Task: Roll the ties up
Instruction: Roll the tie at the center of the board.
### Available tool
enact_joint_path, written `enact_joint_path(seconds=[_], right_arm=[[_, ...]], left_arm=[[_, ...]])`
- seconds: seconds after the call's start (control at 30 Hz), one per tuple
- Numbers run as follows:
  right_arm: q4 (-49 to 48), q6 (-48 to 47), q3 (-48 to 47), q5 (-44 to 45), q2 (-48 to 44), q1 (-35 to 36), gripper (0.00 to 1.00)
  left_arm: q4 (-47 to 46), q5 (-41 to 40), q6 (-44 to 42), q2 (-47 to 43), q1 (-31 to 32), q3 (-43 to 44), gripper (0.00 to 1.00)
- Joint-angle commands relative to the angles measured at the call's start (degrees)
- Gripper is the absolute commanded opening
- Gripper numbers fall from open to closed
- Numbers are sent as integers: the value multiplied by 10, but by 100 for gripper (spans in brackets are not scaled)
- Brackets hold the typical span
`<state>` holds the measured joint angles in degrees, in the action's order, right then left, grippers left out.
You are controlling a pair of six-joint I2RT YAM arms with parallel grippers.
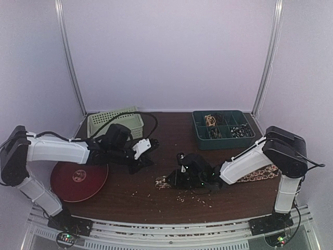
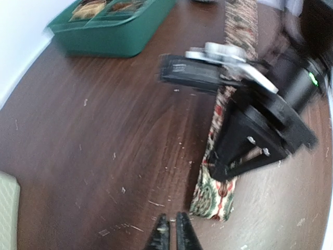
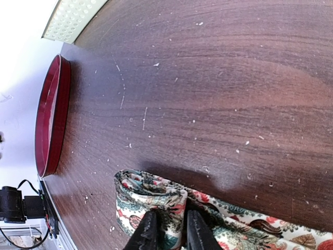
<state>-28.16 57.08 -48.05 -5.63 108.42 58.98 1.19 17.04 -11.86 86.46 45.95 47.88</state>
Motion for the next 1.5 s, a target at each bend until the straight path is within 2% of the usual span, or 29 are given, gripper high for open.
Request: enact_joint_path(seconds=[0.0,0.2,0.43,0.67,0.83,1.1,1.47], right_arm=[[25,-10,-9,-27,-24,-6,23],[78,-23,-35,-13,-40,-6,26],[111,-29,-51,-10,-46,-6,26],[141,-33,-55,6,-34,-6,22],[141,-35,-51,10,-21,-6,19],[134,-35,-49,14,-8,-6,14],[128,-36,-35,24,-10,-7,14]], left_arm=[[-25,-52,180,-7,0,-34,0],[-122,-14,290,-41,13,-84,0],[-151,-42,321,-29,14,-106,0],[-199,-45,350,-7,14,-148,0],[-209,-78,372,7,14,-172,0],[-279,-70,426,53,31,-190,0],[-331,-29,449,120,35,-169,0]])
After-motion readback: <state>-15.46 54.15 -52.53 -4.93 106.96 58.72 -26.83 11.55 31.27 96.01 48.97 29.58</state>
